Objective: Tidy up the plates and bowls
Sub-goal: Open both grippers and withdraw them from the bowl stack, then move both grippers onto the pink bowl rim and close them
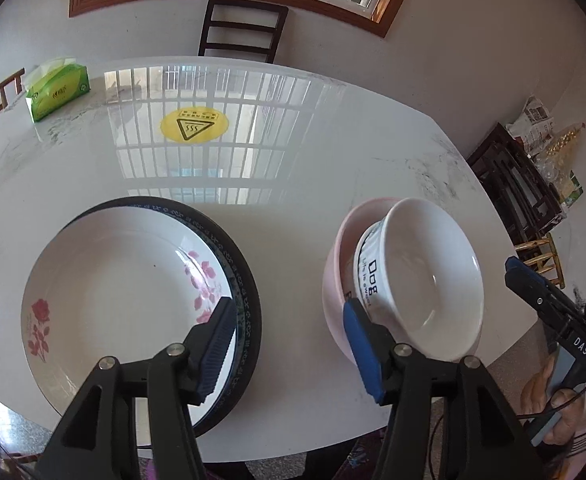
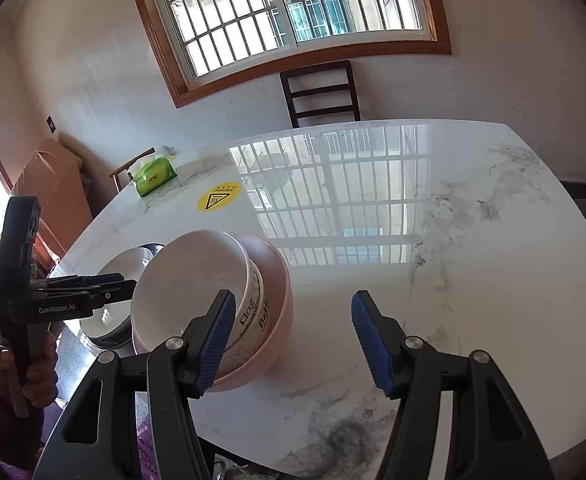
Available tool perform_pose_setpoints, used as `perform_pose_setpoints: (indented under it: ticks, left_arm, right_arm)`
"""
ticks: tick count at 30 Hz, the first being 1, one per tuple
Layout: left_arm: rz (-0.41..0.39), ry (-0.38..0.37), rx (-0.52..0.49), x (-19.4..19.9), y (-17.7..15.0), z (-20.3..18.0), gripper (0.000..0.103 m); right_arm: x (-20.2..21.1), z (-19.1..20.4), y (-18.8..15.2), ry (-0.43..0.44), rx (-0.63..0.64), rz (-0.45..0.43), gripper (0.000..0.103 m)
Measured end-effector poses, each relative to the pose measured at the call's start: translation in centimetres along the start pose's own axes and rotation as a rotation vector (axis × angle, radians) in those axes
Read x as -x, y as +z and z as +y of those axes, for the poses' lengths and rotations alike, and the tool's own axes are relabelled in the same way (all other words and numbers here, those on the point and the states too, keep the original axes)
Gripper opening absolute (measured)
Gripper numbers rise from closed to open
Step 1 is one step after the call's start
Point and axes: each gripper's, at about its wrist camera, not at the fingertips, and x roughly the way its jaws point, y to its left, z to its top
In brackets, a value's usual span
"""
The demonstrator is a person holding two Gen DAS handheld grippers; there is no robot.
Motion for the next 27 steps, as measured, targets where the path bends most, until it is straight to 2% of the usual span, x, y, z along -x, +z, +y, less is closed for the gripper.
perform_pose_setpoints:
  ticks: [6,12,15,23,27]
  left_arm:
    - [0.082,-0.104,0.084,-1.0,0.5,1.2,0.06]
    - [0.102,-0.128,0.119,-1.7,0.7,1.7,0.06]
    - [0.111,-0.164,0.159,-1.9,0.7,2.1,0.06]
    - [0.133,-0.117,0.14,-1.9,1.3,1.3,0.06]
    - [0.132,-0.105,0.137,-1.8,1.3,1.2,0.061]
  right_arm:
    - [-0.5,-1.6,-0.6,0.032,-0.081,0.034,0.059]
    - [-2.0,-3.3,-0.6,0.094,-0.166,0.097,0.059]
    - [-2.9,-3.7,-0.6,0.129,-0.191,0.143,0.059]
    - [-4.8,-4.3,0.3,0.122,-0.166,0.262,0.059]
    - [-5.9,-3.6,0.9,0.138,-0.142,0.324,0.046]
